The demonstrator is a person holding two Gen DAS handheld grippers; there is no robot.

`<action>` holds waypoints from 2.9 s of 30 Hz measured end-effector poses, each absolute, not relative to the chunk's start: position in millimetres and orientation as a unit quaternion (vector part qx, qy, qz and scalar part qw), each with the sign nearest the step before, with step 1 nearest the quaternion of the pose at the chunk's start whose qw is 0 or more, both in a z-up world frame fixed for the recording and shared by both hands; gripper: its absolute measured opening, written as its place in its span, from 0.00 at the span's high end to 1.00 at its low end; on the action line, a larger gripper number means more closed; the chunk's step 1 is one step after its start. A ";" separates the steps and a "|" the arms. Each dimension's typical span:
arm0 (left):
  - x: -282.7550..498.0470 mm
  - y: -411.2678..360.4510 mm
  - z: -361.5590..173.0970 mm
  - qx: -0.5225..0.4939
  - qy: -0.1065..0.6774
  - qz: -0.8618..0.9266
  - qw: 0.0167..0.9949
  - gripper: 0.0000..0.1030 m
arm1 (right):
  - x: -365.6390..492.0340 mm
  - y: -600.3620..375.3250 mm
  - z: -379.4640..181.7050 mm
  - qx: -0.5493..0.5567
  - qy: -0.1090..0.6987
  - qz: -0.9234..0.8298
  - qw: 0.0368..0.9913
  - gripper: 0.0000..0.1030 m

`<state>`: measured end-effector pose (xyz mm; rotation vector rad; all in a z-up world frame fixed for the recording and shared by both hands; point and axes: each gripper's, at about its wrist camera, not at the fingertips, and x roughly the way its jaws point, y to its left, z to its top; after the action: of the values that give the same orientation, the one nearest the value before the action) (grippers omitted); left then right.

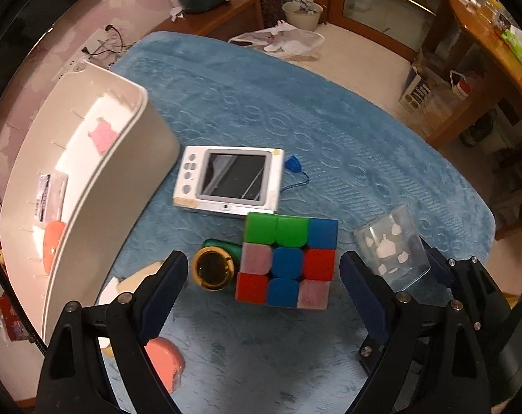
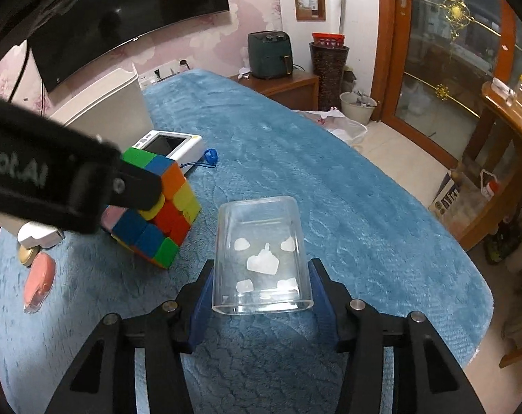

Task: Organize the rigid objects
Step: 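Grasp the Rubik's cube with the left tool while the right tool grasps the clear small box, then carry the cube and clear box into the white bin and open both tools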

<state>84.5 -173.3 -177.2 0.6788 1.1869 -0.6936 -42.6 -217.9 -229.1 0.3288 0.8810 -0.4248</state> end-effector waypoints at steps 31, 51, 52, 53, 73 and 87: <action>75.9 -139.4 -140.5 0.261 0.529 -0.298 0.750 0.40 | -30.1 -213.1 -186.7 0.132 0.431 -0.132 0.883 0.52; 175.3 -25.6 -32.0 0.149 0.474 -0.140 0.857 0.40 | 88.8 -150.1 -58.7 0.076 0.345 0.006 0.935 0.52; 183.9 -20.7 -31.8 0.144 0.472 -0.129 0.860 0.40 | 99.8 -148.5 -54.6 0.074 0.343 0.008 0.936 0.52; 191.9 -15.9 -32.4 0.139 0.472 -0.119 0.863 0.40 | 109.5 -147.4 -51.7 0.074 0.343 0.010 0.937 0.52; 264.8 21.4 -118.5 0.115 0.532 -0.020 0.839 0.40 | 251.4 -126.6 -97.2 0.050 0.455 0.041 0.888 0.52; 277.5 25.7 -147.9 0.111 0.555 -0.003 0.825 0.39 | 260.2 -104.9 -153.2 0.013 0.539 0.061 0.840 0.52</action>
<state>277.5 25.7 -147.9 0.2360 1.1789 -0.0060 260.2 -104.9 -153.2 0.0271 1.1384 0.1291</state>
